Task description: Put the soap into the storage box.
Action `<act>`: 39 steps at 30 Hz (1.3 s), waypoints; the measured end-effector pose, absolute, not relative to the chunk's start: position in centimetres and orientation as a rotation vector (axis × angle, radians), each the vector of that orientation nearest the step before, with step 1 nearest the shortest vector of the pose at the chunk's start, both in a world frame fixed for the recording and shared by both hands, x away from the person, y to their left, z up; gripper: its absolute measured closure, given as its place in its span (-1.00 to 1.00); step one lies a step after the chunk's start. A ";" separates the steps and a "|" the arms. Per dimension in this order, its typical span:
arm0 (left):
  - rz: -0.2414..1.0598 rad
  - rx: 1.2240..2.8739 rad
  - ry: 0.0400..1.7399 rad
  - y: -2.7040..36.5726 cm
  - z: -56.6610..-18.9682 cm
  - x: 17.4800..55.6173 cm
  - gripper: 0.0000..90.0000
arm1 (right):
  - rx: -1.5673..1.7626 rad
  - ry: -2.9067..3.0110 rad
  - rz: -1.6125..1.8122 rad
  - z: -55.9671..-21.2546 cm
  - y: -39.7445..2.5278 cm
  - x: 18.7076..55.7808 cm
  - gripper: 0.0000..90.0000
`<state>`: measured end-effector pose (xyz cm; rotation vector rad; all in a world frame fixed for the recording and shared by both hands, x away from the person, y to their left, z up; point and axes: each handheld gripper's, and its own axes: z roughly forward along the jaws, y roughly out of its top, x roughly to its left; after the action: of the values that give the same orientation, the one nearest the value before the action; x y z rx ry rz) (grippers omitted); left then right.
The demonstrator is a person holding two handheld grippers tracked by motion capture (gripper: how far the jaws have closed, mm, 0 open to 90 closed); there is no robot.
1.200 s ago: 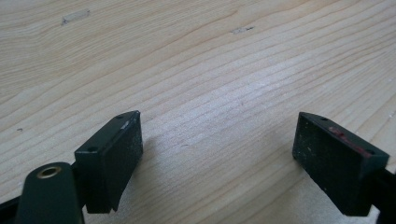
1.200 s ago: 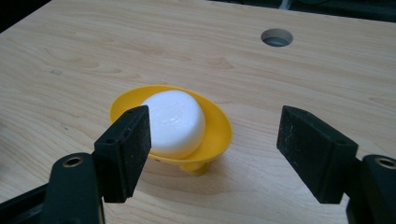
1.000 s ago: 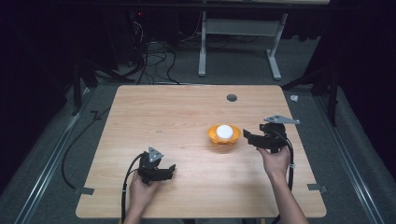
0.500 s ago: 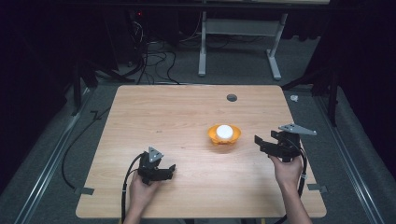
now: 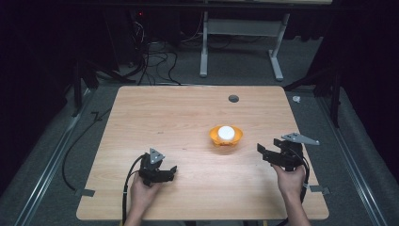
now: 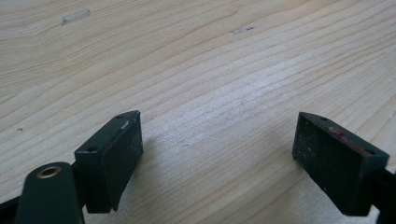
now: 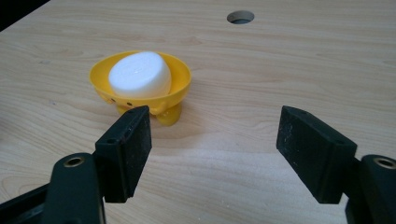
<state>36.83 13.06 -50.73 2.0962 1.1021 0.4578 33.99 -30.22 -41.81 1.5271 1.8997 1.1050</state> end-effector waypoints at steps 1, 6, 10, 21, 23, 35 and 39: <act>0.458 2.096 1.102 13.1 -50.7 36.8 -0.63 | 1.537 1.896 1.107 -41.9 -30.2 33.9 -0.39; 0.458 2.096 1.102 13.1 -50.7 36.8 -0.63 | 1.533 1.901 1.109 -42.4 -30.1 33.6 -0.39; 0.458 2.095 1.103 13.1 -50.7 36.8 -0.63 | 1.525 1.914 1.104 -43.0 -29.7 33.3 -0.39; 0.459 2.098 1.101 13.1 -50.7 36.8 -0.63 | 1.535 1.931 1.115 -44.1 -29.1 33.1 -0.39; 0.457 2.097 1.100 13.1 -50.7 36.8 -0.63 | 1.531 1.931 1.118 -44.2 -29.0 33.0 -0.39; 0.460 2.096 1.102 13.1 -50.7 36.8 -0.63 | 1.527 1.959 1.060 -46.1 -28.2 32.7 -0.38; 0.458 2.096 1.103 13.1 -50.7 36.8 -0.63 | 1.527 1.971 1.025 -46.8 -28.0 32.7 -0.38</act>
<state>36.83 13.06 -50.73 2.0961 1.1025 0.4577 32.66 -28.02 -46.80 1.5269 1.9709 1.0247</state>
